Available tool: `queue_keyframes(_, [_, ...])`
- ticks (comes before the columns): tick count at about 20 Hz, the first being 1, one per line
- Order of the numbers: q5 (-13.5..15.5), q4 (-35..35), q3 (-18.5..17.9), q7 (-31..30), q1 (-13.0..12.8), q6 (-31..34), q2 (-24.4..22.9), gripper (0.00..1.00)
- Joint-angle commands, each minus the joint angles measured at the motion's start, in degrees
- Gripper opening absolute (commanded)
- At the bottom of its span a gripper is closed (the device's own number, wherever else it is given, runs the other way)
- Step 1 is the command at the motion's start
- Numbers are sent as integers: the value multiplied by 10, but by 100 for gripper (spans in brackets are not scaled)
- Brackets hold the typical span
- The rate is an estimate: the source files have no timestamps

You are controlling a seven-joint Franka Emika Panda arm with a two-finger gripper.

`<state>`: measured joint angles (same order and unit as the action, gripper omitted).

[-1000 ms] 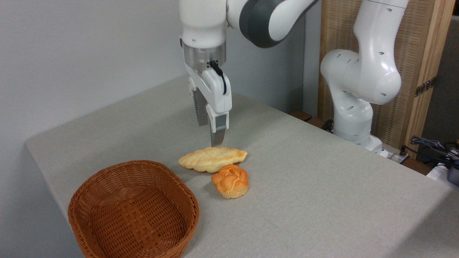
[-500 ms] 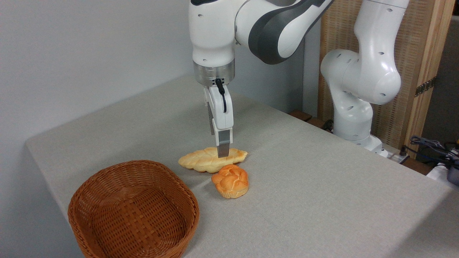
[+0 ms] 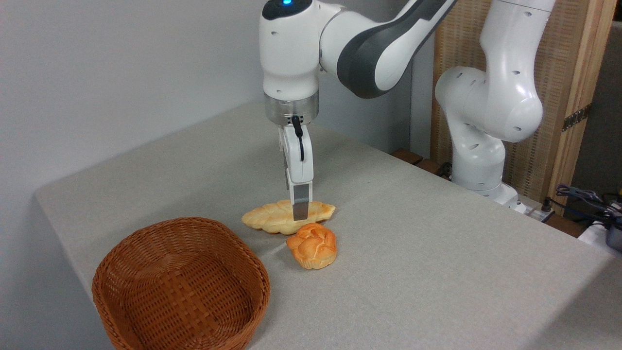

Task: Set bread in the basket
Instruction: 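Lower the gripper onto the loaf's middle and close on it, then lift the loaf and carry it toward the woven basket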

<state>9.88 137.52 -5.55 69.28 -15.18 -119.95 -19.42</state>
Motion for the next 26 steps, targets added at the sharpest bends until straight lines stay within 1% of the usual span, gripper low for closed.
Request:
queue_keyframes(1, [4, 15, -10, 13, -15, -20, -4, 100])
queue_keyframes(4, [4, 19, -9, 16, -18, -21, 3, 100])
queue_keyframes(8, [4, 32, -10, 17, -25, -74, 15, 100])
queue_keyframes(12, [2, 33, -10, 17, -25, -79, 18, 98])
queue_keyframes(13, [-6, 33, -9, 17, -25, -80, 18, 90])
queue_keyframes(14, [-15, 34, -10, 17, -25, -80, 18, 77])
queue_keyframes(15, [-16, 34, -9, 17, -25, -80, 18, 64])
queue_keyframes(16, [-16, 34, -9, 17, -26, -79, 18, 54])
queue_keyframes(17, [-16, 33, -9, 16, -25, -79, 18, 48])
queue_keyframes(18, [-16, 33, -9, 16, -25, -79, 18, 46])
queue_keyframes(19, [-16, 33, -10, 16, -25, -79, 18, 42])
queue_keyframes(26, [-16, 38, -10, 16, -26, -78, 18, 42])
